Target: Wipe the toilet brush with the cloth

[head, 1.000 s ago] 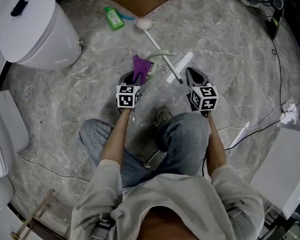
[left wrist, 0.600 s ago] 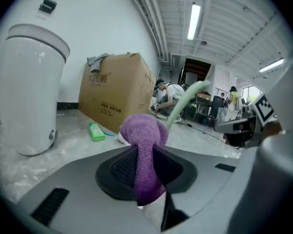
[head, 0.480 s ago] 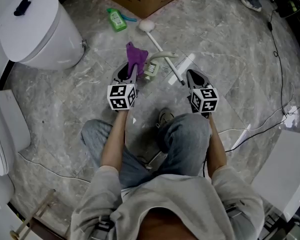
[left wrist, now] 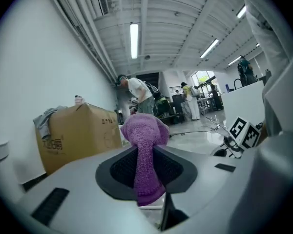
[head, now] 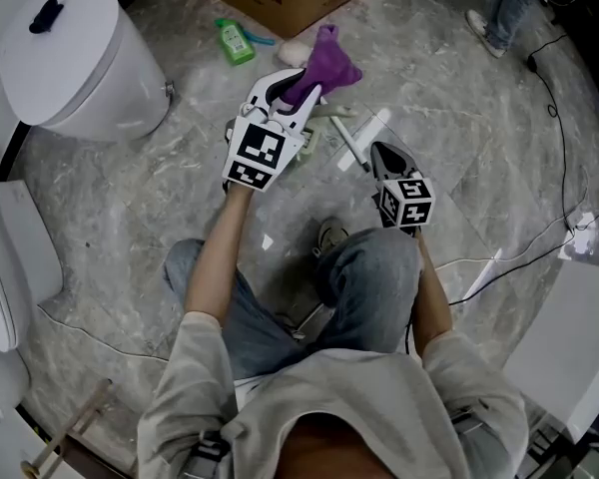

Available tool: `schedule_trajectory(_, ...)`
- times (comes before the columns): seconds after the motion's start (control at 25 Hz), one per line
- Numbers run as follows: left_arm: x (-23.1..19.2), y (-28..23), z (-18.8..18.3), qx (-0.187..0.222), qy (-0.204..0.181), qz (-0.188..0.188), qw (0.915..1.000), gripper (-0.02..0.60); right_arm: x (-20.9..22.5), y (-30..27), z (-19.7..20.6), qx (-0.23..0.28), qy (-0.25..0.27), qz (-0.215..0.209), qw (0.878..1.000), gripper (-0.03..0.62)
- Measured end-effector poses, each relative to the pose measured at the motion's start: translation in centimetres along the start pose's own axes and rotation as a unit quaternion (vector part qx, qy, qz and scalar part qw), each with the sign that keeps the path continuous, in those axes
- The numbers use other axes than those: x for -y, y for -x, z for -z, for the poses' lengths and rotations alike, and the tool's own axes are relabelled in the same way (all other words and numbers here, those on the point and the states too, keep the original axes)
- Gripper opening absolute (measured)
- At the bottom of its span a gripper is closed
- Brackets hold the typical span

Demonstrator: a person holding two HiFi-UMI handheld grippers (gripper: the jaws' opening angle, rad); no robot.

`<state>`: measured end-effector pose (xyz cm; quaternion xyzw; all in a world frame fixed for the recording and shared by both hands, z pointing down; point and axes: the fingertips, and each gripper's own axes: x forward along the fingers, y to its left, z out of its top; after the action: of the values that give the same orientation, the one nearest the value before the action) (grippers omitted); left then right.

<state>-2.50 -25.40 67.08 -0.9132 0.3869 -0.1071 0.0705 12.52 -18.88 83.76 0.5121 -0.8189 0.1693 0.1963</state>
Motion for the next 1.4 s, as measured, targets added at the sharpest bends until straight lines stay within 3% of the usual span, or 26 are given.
schedule_trajectory(0.24, 1.6, -1.2, 3.7, -0.048, 0.003, 0.045, 0.9978, 0.097, 1.2, 0.3, 0.2, -0.002, -0.003, 0.009, 1.000, 0.031)
schedule_trajectory(0.68, 1.1, -0.2, 13.2, -0.145, 0.041, 0.039, 0.9878, 0.097, 1.1, -0.2, 0.8, -0.008, -0.006, 0.008, 1.000, 0.031)
schedule_trajectory(0.88, 1.4, -0.1, 17.4, -0.178, 0.080, 0.030, 0.9804, 0.097, 1.7, -0.1, 1.1, -0.012, -0.006, 0.012, 1.000, 0.031)
schedule_trajectory(1.08, 1.8, 0.1, 22.1, -0.209, 0.135, 0.013, 0.9686, 0.097, 2.3, 0.1, 1.3, -0.015, -0.006, 0.016, 1.000, 0.031)
schedule_trajectory(1.24, 2.7, 0.6, 25.7, -0.234, 0.187, 0.000, 0.9541, 0.097, 2.7, 0.5, 1.6, -0.019, -0.004, 0.019, 1.000, 0.031)
schedule_trajectory(1.4, 3.3, 1.1, 27.7, -0.255, 0.209, -0.005, 0.9439, 0.097, 2.9, 0.5, 1.6, -0.020, -0.004, 0.019, 1.000, 0.031)
